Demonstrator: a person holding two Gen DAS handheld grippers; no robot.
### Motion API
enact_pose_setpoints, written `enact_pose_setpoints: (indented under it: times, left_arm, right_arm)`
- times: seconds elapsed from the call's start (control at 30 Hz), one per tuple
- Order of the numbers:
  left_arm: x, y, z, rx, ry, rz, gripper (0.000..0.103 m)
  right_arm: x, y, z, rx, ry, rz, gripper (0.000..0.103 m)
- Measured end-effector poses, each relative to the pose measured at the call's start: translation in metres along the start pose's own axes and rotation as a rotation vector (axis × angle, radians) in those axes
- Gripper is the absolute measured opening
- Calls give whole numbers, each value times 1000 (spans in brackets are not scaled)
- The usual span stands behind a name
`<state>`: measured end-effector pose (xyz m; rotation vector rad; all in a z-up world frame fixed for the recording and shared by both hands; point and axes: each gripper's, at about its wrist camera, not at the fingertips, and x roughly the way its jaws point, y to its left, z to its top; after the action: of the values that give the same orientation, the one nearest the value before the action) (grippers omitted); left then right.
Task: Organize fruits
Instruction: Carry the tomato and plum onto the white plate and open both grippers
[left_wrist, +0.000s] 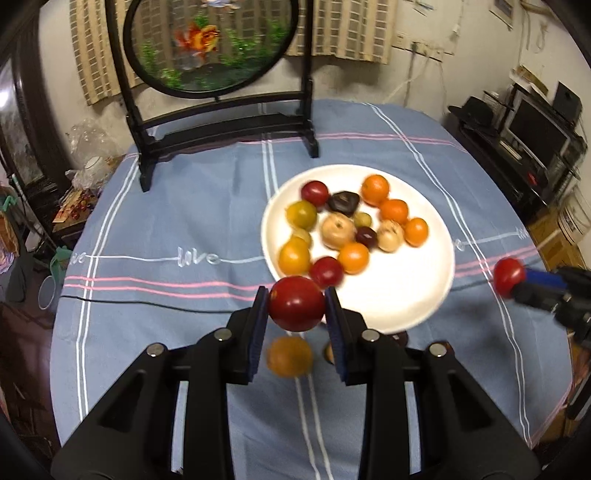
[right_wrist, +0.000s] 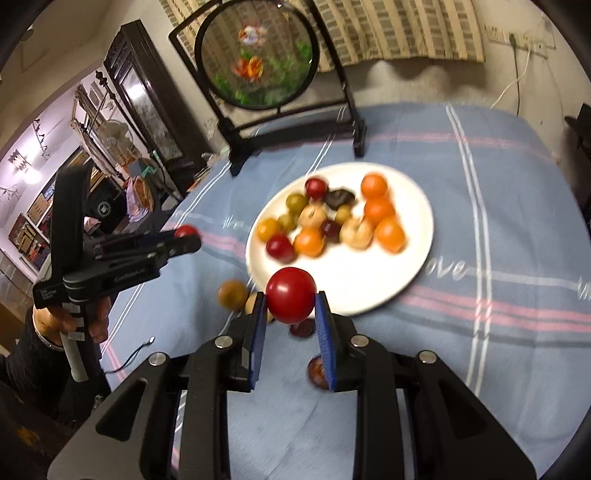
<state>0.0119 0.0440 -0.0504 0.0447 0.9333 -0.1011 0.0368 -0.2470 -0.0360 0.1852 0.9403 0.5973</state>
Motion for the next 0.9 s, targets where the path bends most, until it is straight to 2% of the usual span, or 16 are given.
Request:
enact_pose_setpoints:
  times: [0.33,0.57,0.63,0.67,0.77,0.9]
  left_arm:
    - [34,-30,46,79,-9,6,31]
    - [81,-49,60,97,53,22,32]
    - [87,-50,61,96,50,32,51]
    - [89,-49,61,88,34,48,65]
    - [95,-47,62,86,38,56,67]
    - [99,-44,60,82,48,60,67]
  right_arm:
    - [29,-7,62,-53,-42,-23,26]
    - [71,-14,86,-69,-3,-67,28]
    - [84,-20,92,-61,11,-85,28]
    - [90,-22,94,-61,17,-85,28]
    - [110,-29,100,-53,53,-105,28]
    - [114,-34,106,-48,49,-108,30]
